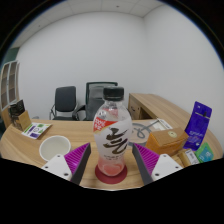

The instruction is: Pour water

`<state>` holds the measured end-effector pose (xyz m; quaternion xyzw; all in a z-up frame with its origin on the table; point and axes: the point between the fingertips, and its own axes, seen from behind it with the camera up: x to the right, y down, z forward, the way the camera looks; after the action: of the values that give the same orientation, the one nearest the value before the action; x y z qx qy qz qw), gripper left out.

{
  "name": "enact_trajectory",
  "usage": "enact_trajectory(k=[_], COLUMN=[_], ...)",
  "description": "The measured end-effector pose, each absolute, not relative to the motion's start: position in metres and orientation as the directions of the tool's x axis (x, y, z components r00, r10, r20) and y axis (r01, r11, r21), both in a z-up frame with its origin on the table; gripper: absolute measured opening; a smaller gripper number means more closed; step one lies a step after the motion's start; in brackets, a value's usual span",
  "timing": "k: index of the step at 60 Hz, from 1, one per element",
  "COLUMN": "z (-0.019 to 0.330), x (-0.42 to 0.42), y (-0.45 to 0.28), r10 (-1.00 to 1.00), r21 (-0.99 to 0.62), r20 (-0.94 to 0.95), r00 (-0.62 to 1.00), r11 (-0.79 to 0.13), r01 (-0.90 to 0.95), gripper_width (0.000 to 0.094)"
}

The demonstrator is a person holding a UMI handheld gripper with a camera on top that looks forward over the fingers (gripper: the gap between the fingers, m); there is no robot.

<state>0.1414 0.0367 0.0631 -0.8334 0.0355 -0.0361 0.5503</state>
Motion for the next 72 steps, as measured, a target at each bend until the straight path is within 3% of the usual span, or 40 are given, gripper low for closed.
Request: enact_trajectory(k=[13, 28, 42, 55, 72], z=[0.1, 0.184, 0.24, 0.262, 0.275], x=[0.131, 0.075, 0.013, -0.016, -0.023], y=[-0.023, -0.143, -0.244, -0.298, -0.314], r10=[-0.132, -0.151, -0.135, -0.105, -0.093], r21=[-0.899, -0.882, -0.881, -0.883, -0.883], r20=[0.055, 0.047, 0.039, 0.066, 0.091], r00=[0.99, 0.987, 0.99, 0.992, 0.991], r11=[-0.439, -0.469, -0.472, -0.469, -0.468], r01=[-0.009, -0.03, -0.03, 0.009, 0.037], gripper_width=[0.0857, 0.0859, 0.0858, 0.0859, 0.0857])
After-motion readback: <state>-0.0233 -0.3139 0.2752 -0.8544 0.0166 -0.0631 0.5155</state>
